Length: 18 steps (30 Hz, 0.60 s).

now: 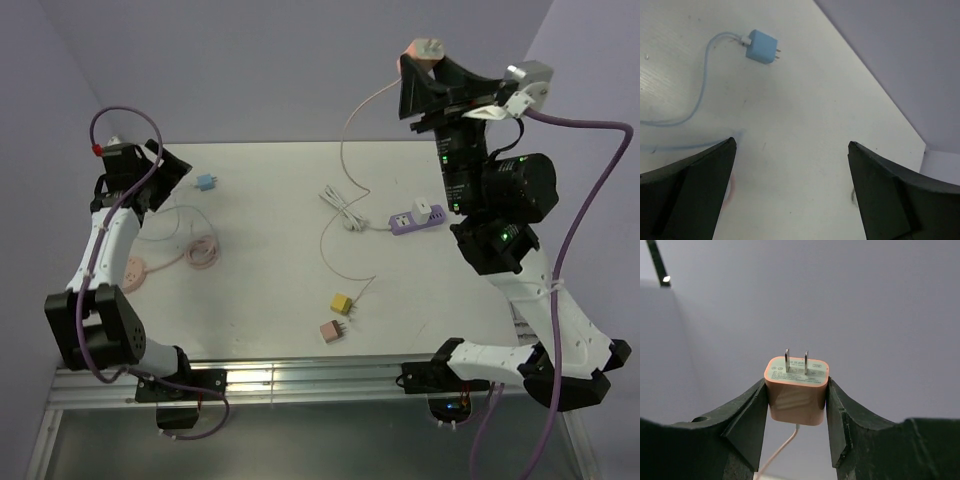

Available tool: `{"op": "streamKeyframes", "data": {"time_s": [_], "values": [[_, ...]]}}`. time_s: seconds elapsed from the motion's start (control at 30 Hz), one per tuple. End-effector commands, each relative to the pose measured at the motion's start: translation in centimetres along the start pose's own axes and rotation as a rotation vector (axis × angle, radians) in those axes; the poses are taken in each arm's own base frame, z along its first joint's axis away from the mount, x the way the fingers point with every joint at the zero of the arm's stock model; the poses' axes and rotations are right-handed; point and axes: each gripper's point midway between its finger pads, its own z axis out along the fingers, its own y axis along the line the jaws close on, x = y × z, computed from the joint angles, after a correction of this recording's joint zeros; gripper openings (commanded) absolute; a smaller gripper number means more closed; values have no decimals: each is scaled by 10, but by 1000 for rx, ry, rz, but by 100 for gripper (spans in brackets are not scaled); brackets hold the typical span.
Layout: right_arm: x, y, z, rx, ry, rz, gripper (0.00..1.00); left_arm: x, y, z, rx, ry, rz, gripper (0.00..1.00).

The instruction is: Insert the plug

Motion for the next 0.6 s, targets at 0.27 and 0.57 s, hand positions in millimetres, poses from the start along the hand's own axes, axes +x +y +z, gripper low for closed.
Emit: {"op": "streamKeyframes", "data": {"time_s": [0.27,0.57], "values": [[53,31,-70,-211,294,207,0,-4,-74,-137,341,-145,80,100],[127,58,-119,-292,616,331,0,30,-156,-217,813,8,265,92]]}}
